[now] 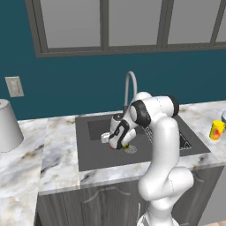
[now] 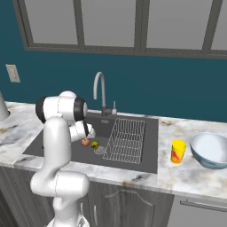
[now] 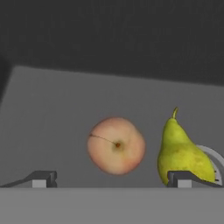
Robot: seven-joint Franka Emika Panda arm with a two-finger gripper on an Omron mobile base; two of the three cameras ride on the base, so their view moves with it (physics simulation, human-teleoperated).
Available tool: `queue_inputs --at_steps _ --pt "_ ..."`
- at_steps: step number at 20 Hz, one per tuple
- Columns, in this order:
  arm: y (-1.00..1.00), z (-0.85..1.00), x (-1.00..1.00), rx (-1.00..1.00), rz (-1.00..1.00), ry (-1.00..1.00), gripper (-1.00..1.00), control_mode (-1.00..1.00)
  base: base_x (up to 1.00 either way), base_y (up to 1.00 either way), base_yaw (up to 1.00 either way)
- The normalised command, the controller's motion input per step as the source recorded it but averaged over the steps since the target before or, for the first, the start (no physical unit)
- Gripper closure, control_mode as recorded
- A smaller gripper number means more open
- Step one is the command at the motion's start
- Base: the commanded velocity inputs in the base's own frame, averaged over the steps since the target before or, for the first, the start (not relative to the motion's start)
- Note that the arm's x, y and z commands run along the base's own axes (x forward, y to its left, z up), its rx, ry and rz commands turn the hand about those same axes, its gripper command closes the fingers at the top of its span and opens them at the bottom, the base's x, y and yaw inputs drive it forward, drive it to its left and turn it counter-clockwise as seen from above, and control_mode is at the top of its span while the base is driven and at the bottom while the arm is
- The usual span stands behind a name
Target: Remove the pear and peach from the sink. Then move the bowl and cup from the counter to the sink for washing.
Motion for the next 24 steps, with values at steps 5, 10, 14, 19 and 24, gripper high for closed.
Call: queue_inputs --at_steps 5,10,14,19,24 --pt "0.03 -0.15 0.08 -0.02 0.00 0.00 -1.00 -1.00 0.00 0.00 0.00" --pt "0.00 -0.15 0.10 -0.04 0.01 0.00 -1.00 -1.00 0.00 0.00 0.00" --pt "0.00 -0.14 0.08 -0.03 0.00 0.01 -1.00 -1.00 0.00 0.00 0.00" --pt "0.00 -0.14 0.05 0.00 0.00 0.03 -1.00 -1.00 0.00 0.00 0.00" --pt "0.00 -0.15 0.08 0.00 0.00 0.04 -1.00 -1.00 0.00 0.00 0.00"
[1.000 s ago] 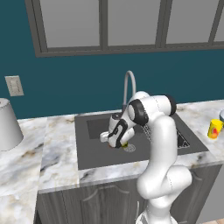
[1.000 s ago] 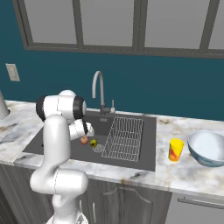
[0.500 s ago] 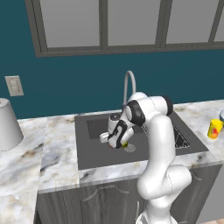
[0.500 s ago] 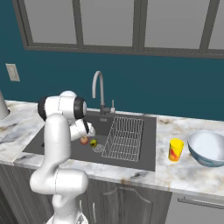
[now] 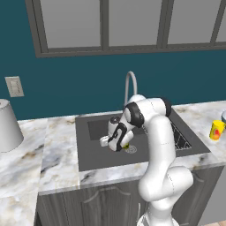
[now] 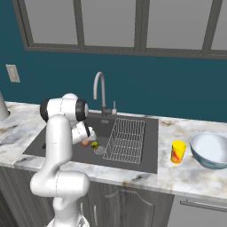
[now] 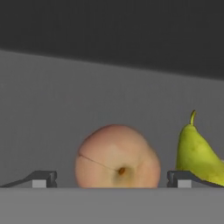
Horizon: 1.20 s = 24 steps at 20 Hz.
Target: Remove the pear and peach from the sink. Then move the bowl and cup from the counter to the sink for washing.
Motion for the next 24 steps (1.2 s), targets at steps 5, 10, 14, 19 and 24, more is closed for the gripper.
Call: queue_inputs --at_steps 5,10,14,19,24 --pt "0.00 -0.14 0.10 -0.01 0.00 0.00 -1.00 -1.00 0.00 0.00 0.00" --pt "0.00 -0.13 0.11 -0.01 0.01 0.00 -1.00 -1.00 0.00 0.00 0.00" --pt "0.00 -0.13 0.01 0.00 0.00 0.05 -1.00 -1.00 0.00 0.00 0.00" --pt "0.00 -0.13 0.02 0.00 0.00 0.05 -1.00 -1.00 0.00 0.00 0.00" --pt "0.00 -0.13 0.04 0.00 0.00 0.02 -1.00 -1.00 0.00 0.00 0.00"
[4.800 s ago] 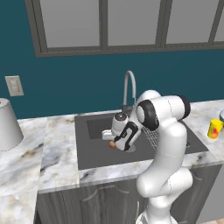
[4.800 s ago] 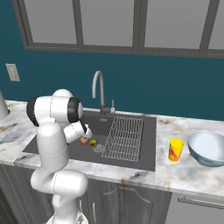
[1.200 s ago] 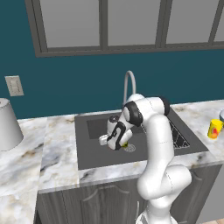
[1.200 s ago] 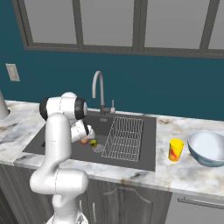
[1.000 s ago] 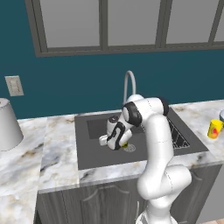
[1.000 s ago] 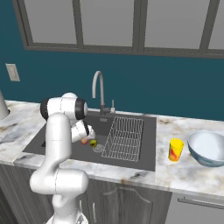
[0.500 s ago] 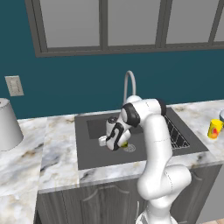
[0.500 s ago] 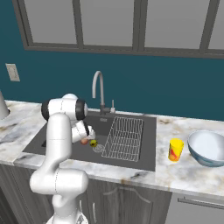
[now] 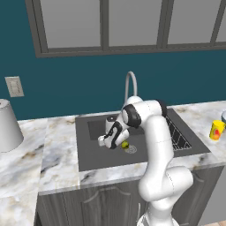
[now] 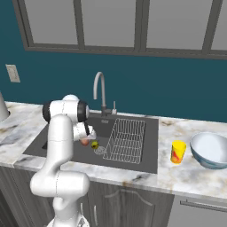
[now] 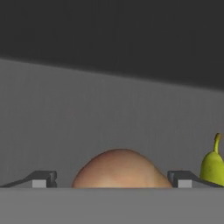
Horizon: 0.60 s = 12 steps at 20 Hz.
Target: Remove the pear and peach from the sink. Then move the bowl and cup from the counter to the sink for washing.
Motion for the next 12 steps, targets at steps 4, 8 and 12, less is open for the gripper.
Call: queue_inputs --at_steps 4,8,12 --pt "0.00 -0.17 -0.01 0.00 0.00 0.10 1.00 -1.00 0.00 0.00 0.00" --pt "-0.05 -0.17 -0.09 0.00 -0.02 0.22 1.00 -1.00 0.00 0.00 0.00" --pt "-0.06 -0.14 -0.12 0.00 -0.03 0.17 1.00 -1.00 0.00 0.00 0.00"
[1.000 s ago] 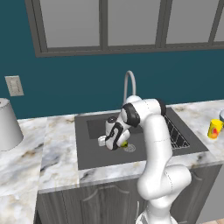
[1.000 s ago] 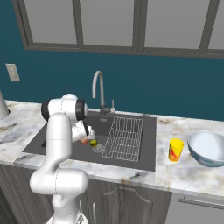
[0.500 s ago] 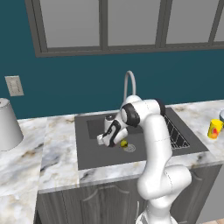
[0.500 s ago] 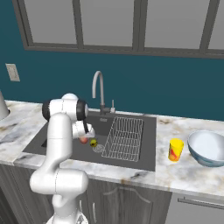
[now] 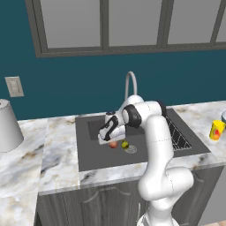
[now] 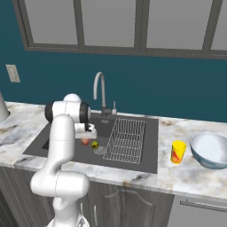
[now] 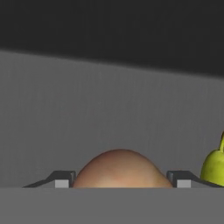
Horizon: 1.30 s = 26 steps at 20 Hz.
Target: Remove the pear and peach from the sink. Then move the bowl and cup from the counter to the sink for washing.
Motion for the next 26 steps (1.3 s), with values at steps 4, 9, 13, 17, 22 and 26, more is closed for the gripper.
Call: queue_inputs --at_steps 4,9,13,17,22,26 --pt "-0.05 -0.11 -0.11 0.00 0.00 0.11 1.00 -1.00 0.00 0.00 0.00" --pt "-0.02 -0.01 -0.19 0.00 0.00 0.01 1.00 -1.00 0.00 0.00 0.00" --pt "0.01 0.00 -0.25 0.00 0.00 -0.07 1.00 -1.00 0.00 0.00 0.00" --pt "0.03 0.00 -0.27 0.00 0.00 -0.10 1.00 -1.00 0.00 0.00 0.00" --pt "0.00 0.05 -0.26 0.00 0.00 -0.12 1.00 -1.00 0.00 0.00 0.00" --pt "0.00 0.12 -0.21 0.00 0.00 -0.10 1.00 -1.00 0.00 0.00 0.00"
